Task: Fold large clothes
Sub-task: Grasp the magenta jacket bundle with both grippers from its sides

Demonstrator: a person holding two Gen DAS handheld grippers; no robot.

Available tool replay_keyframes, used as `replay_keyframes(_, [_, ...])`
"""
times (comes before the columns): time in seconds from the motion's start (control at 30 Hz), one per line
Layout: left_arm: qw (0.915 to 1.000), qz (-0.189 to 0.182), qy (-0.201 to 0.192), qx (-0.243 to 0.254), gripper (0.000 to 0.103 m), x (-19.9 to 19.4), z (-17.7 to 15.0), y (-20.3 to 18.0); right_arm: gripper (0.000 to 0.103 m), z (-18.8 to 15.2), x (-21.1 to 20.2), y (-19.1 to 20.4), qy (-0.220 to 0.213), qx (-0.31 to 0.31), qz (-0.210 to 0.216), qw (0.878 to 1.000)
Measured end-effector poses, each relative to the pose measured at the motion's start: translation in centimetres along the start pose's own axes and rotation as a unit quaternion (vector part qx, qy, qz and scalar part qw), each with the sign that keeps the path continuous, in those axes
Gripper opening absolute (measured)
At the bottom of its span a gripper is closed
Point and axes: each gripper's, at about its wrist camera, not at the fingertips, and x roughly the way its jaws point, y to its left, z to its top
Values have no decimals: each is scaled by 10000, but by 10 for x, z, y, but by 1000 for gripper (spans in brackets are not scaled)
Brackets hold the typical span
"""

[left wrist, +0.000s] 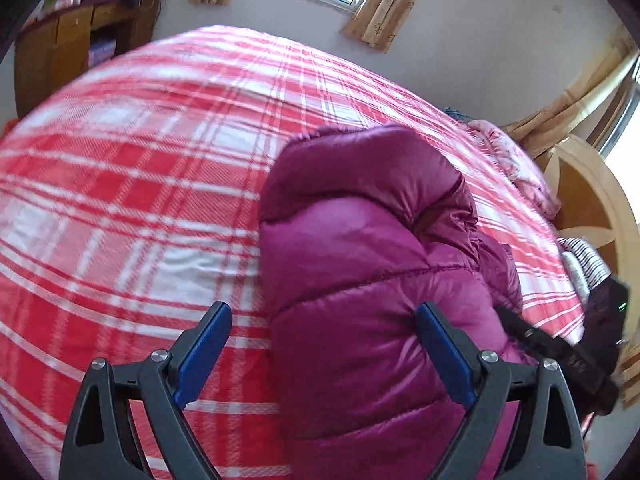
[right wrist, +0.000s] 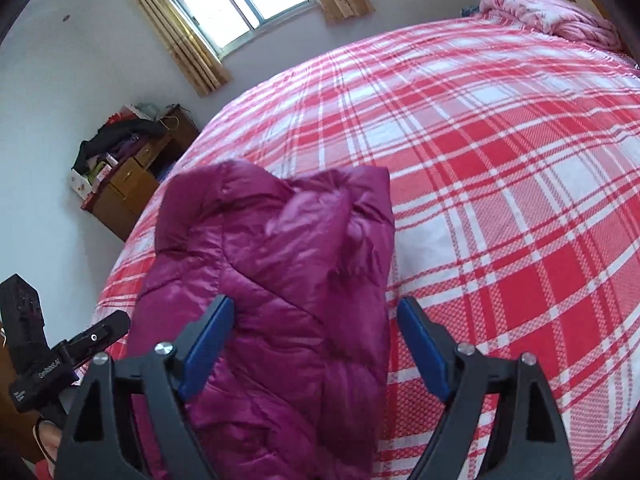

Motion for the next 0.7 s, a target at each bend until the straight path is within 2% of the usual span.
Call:
replay_keyframes(0.07, [9987,-349,126,-359,93,14,-5,4,88,-9,11,-11,16,98,222,9997])
replay_keyframes(0.1, [9966,-539,264,-564,94,23,-8,7,88,-11,10,-11,-91,36,256,9996])
replay_keyframes(0.13, [9954,-601,235,-702,96,29,-10,7,88,-11,10,-10,-89,-3,231,9997])
replay_keyframes(0.23, [9989,-361,167,-267,96,32,-11,-11,88,-11,13,1,1,-297,2,9996])
replay_keyframes(0.33, [9992,-331,198,-79,96,35,-10,-18,88,-11,17,6,74,-489,-98,9987])
replay_keyframes(0.4, [9993,-342,166,-58,96,35,-12,-15,85,-11,18,6,76,-537,-82,9985])
replay_keyframes(0.47, [9996,-258,132,24,94,35,-12,-18,77,-11,20,6,115,-574,15,9983])
replay_keyframes(0.53, [9996,-230,114,90,87,33,-12,-21,67,-12,20,6,175,-588,140,9980])
replay_keyframes(0.63, [9995,-204,49,241,64,23,-16,-29,56,-12,20,10,260,-619,166,9976])
replay_keyframes(0.7, [9993,-94,10,372,58,11,-19,-33,42,-14,19,11,449,-484,453,9968])
